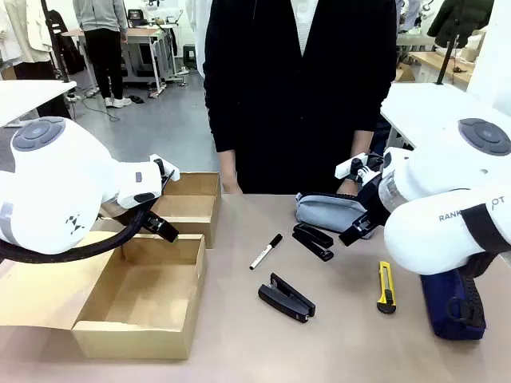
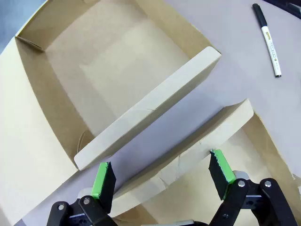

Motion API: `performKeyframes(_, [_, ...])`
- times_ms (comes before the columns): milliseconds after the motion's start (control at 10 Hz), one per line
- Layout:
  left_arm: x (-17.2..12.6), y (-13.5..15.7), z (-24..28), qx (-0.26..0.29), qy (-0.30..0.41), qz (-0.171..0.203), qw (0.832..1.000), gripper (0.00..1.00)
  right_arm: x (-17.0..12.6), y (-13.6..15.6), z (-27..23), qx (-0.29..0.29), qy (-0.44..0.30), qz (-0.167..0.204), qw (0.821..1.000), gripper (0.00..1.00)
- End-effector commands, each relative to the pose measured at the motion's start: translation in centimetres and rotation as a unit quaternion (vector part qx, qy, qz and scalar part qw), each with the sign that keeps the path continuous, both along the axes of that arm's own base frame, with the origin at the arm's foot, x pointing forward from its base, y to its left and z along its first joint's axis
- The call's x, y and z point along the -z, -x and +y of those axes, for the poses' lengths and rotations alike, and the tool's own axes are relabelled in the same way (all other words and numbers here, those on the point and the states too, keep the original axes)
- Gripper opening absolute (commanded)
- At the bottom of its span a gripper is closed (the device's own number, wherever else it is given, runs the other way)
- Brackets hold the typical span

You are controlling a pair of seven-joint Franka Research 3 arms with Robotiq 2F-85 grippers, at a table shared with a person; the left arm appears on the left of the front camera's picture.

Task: Place items inside the box.
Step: Pick up a Pencil pouch or Stapler and place it inside the Mailer Box closest to the robot.

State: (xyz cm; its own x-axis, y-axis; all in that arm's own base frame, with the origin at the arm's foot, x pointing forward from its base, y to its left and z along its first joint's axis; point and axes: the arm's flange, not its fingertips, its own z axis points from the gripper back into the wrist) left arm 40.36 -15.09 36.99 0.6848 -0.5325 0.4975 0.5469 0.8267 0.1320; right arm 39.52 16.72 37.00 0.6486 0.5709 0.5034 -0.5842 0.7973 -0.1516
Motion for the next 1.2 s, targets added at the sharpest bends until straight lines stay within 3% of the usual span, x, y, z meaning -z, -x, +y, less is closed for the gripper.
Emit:
performKeyframes(0, [-0.01,0.0,0.0,0.0,0.0,0.0,1.0,1.0,-0.01,0.0,0.0,0.0,0.0,0.0,1.0,1.0])
performKeyframes(1100, [-0.01,0.0,0.0,0.0,0.0,0.0,1.0,1.0,-0.01,0.0,0.0,0.0,0.0,0.0,1.0,1.0])
